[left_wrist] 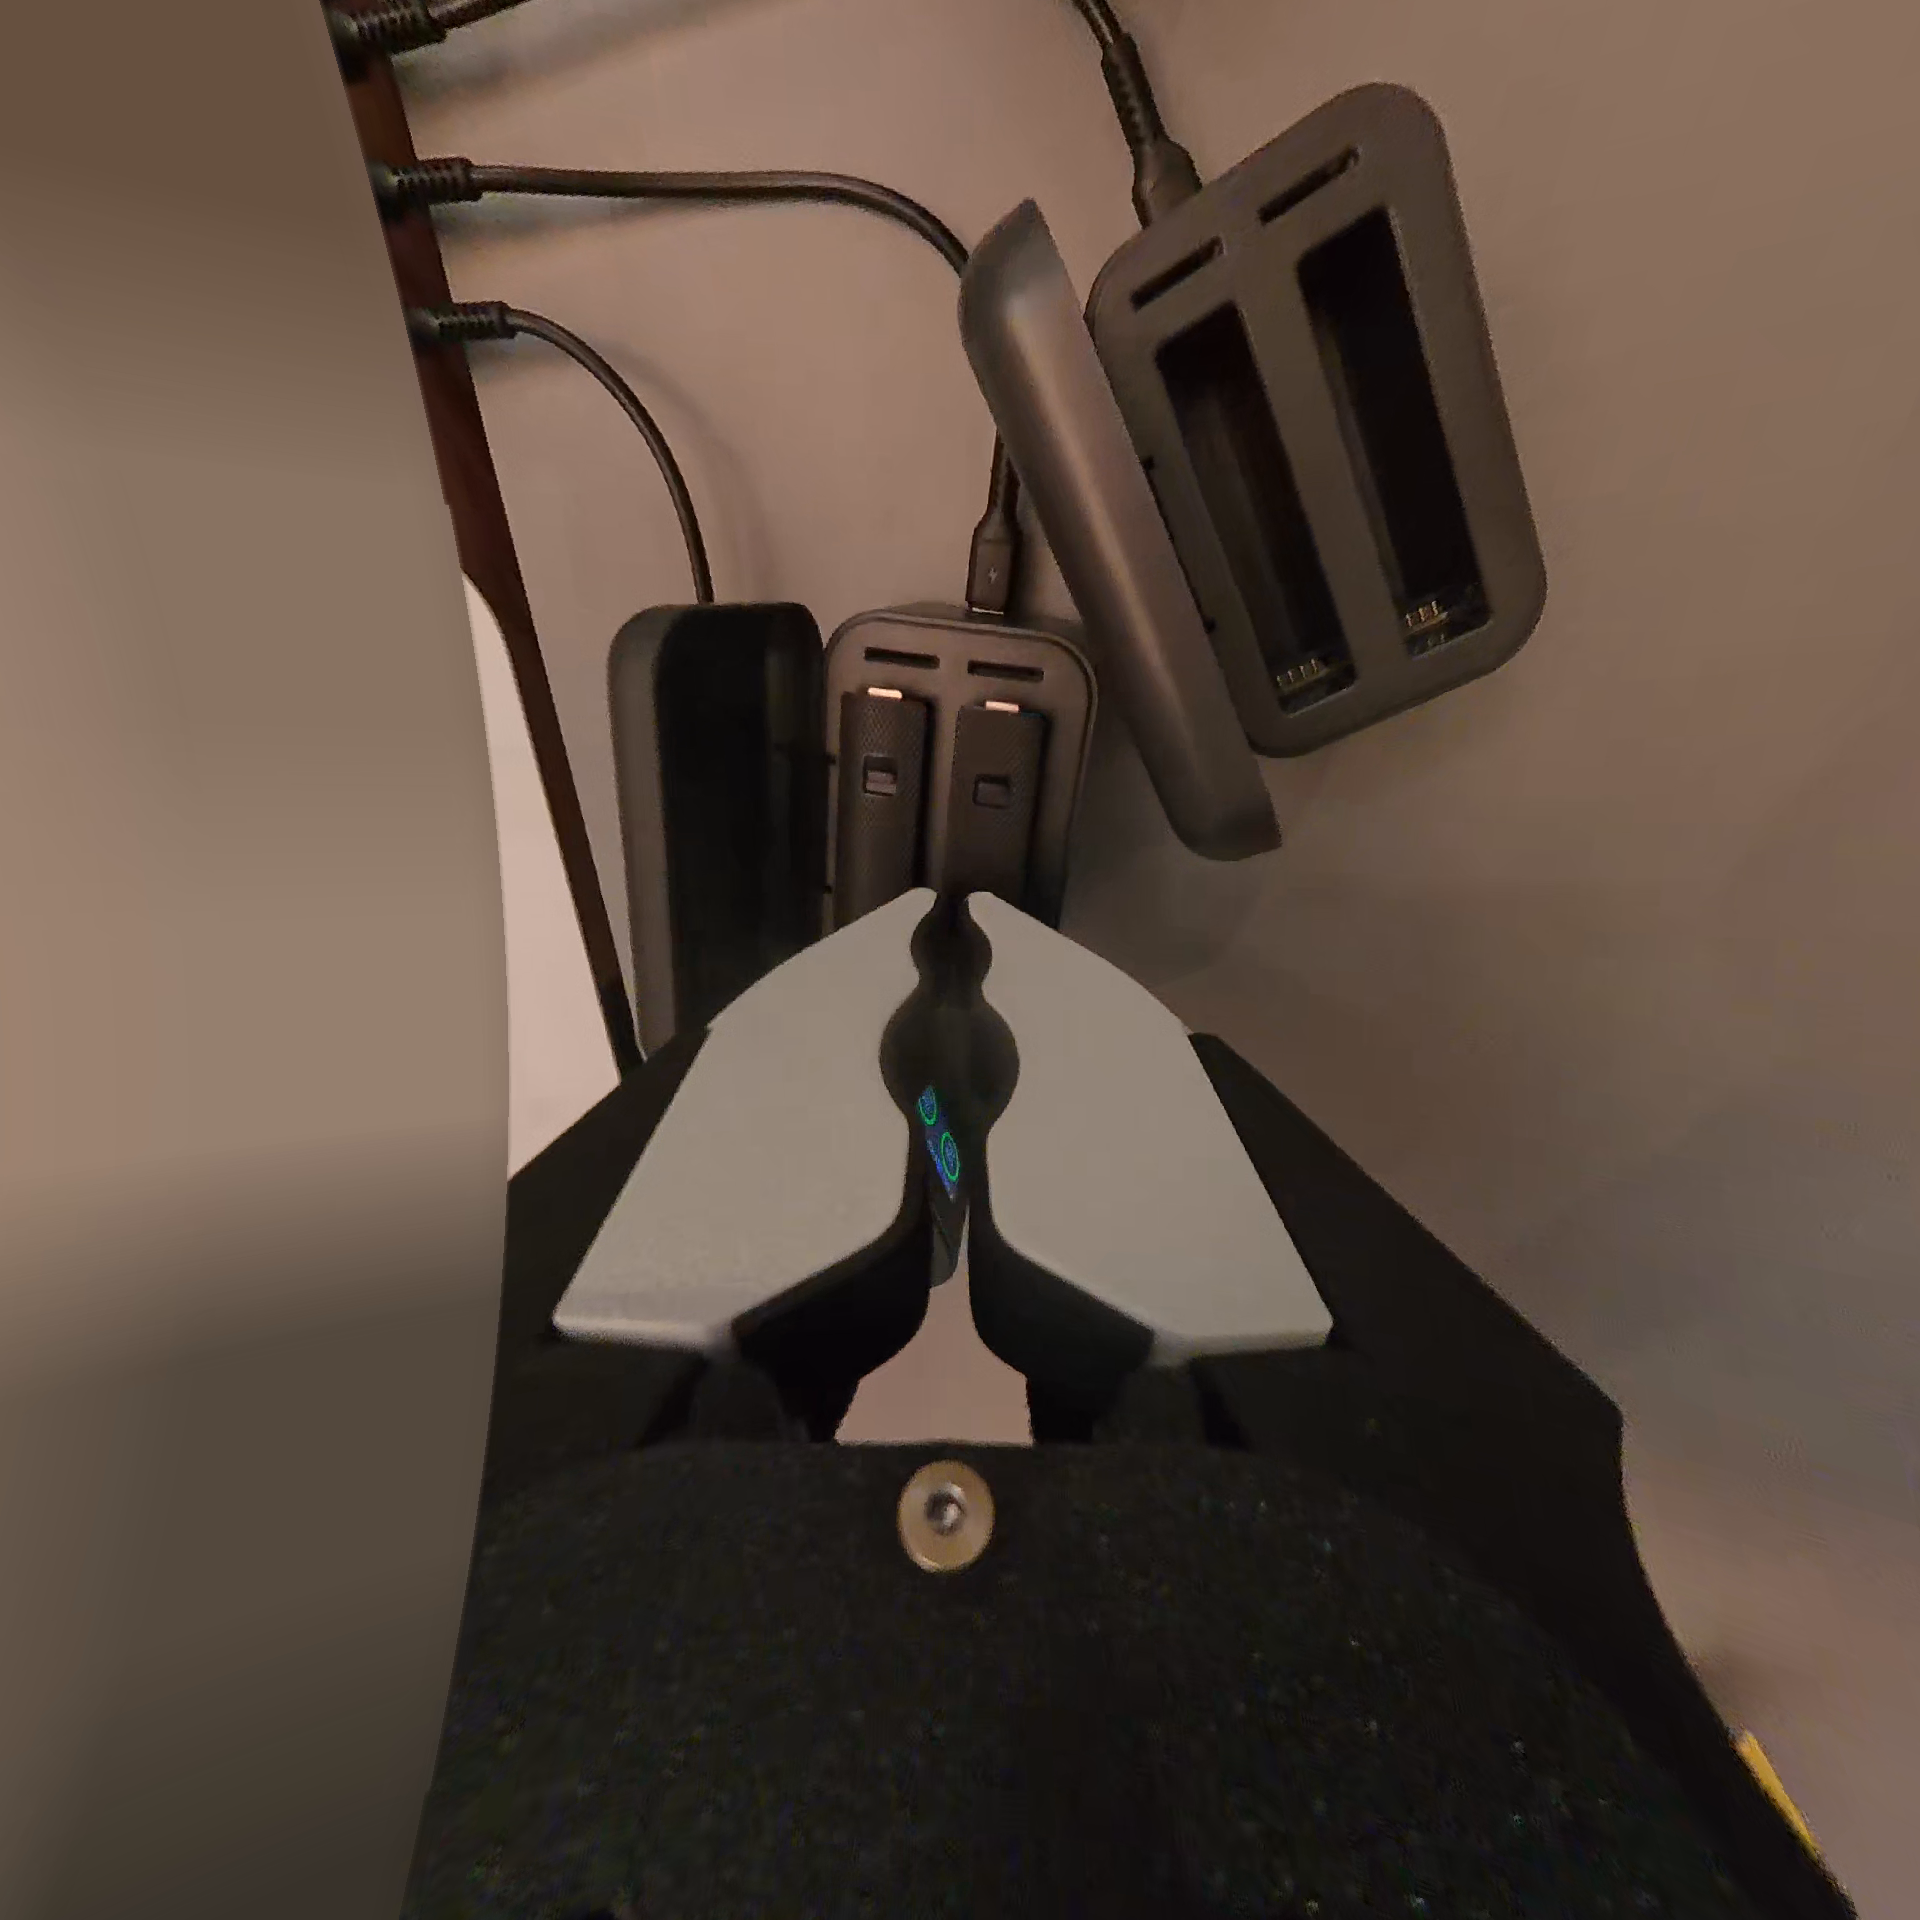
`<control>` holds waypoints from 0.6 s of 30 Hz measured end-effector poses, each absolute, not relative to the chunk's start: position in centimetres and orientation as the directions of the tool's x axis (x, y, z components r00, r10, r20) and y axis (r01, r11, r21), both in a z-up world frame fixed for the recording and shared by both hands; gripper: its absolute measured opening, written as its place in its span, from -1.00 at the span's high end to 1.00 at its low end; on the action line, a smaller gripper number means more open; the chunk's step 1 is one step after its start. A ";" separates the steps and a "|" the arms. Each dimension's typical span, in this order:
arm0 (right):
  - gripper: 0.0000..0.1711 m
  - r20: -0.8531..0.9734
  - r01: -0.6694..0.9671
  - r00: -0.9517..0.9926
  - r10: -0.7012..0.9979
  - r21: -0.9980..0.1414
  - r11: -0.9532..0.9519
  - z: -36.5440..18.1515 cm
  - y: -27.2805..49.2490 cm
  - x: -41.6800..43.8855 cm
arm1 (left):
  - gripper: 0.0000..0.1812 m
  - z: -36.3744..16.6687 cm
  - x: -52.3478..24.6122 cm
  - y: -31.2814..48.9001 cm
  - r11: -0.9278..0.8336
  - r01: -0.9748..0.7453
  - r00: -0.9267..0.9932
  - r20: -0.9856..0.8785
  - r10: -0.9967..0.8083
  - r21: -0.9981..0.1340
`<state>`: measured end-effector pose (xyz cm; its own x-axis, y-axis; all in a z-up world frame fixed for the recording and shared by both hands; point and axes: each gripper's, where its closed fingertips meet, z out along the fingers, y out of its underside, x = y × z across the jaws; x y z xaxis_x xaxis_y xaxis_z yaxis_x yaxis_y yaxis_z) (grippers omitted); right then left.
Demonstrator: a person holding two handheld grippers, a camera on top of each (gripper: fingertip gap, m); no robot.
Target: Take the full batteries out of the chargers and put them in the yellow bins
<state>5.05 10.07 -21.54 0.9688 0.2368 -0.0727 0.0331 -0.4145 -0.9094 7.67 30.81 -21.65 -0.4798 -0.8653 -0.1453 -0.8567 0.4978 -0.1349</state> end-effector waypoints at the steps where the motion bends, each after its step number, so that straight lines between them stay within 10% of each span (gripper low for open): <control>1: 1.00 -0.073 0.033 0.969 0.237 -0.909 -0.415 -21.5 10.1 5.0 | 1.00 -21.7 7.7 30.8 0.500 -0.855 -0.482 -0.147 -0.864 -0.135; 11: 1.00 -0.080 0.032 0.966 0.247 -0.907 -0.420 -21.7 10.1 4.7 | 1.00 -21.8 7.5 30.8 0.539 -0.841 -0.537 -0.209 -0.817 0.052; 18: 1.00 -0.067 0.032 0.971 0.230 -0.916 -0.401 -21.1 10.1 5.2 | 1.00 -21.8 7.5 30.8 0.520 -0.854 -0.502 -0.228 -0.834 -0.023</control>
<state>5.15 10.06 -21.13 0.9709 0.2302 -0.0667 0.0322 -0.4009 -0.9156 7.47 30.84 -21.78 -0.5022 -0.8343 -0.2275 -0.8538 0.5201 -0.0229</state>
